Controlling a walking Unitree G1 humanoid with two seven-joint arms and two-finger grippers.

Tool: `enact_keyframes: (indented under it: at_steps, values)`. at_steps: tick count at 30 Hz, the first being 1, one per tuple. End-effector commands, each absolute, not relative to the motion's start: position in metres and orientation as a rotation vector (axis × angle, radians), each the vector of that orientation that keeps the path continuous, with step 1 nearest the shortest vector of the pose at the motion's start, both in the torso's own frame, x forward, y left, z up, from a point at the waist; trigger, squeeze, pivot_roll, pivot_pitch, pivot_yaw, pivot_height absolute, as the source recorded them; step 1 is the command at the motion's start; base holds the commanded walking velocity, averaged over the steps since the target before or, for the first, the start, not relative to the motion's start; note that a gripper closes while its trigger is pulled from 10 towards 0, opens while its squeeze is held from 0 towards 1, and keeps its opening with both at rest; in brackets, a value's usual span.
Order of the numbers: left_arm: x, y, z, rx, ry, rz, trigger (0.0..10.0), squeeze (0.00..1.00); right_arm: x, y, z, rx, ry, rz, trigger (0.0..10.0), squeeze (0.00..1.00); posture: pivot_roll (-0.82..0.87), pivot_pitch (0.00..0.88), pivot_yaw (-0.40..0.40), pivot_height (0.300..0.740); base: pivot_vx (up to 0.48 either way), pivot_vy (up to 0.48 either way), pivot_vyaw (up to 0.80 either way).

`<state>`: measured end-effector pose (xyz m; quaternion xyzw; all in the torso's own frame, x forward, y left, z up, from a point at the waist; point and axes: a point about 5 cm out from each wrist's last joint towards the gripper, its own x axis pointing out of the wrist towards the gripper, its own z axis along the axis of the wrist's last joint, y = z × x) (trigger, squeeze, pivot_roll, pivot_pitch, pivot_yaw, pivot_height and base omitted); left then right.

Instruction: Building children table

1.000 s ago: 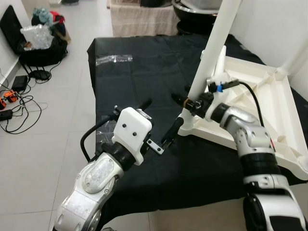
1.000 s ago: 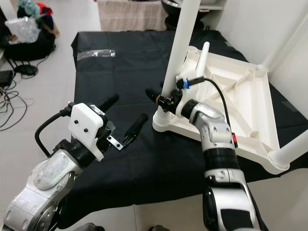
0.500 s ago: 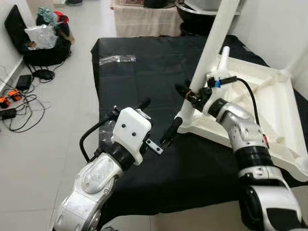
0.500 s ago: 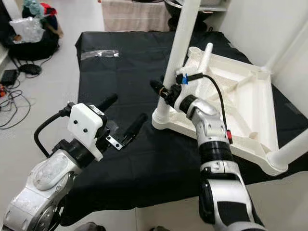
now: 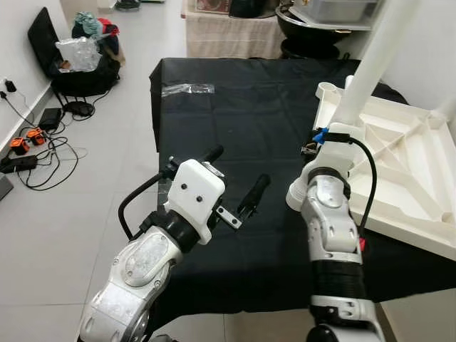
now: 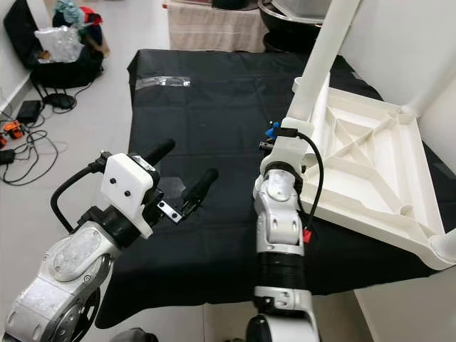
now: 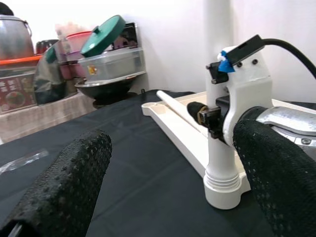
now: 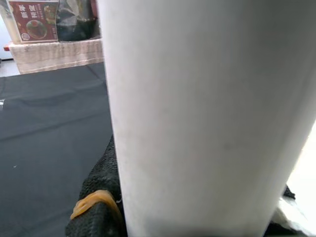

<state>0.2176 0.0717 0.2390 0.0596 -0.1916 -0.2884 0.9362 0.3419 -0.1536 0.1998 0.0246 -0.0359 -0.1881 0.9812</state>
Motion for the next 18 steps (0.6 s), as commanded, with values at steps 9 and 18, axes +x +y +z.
enact_keyframes:
  at_steps: [9,18]
  values:
    - [0.218,0.071,0.238,0.123,-0.388,-0.596,10.0,0.00,0.344,-0.132,0.214,0.024,-0.184,-0.030,10.0,0.00,0.07,0.087,-0.080,0.740,0.000,0.000,0.00]
    - [0.218,0.071,0.237,0.121,-0.386,-0.594,10.0,0.00,0.351,-0.170,0.211,-0.004,-0.016,0.576,10.0,0.00,0.07,0.090,-0.081,0.740,0.000,0.000,0.00]
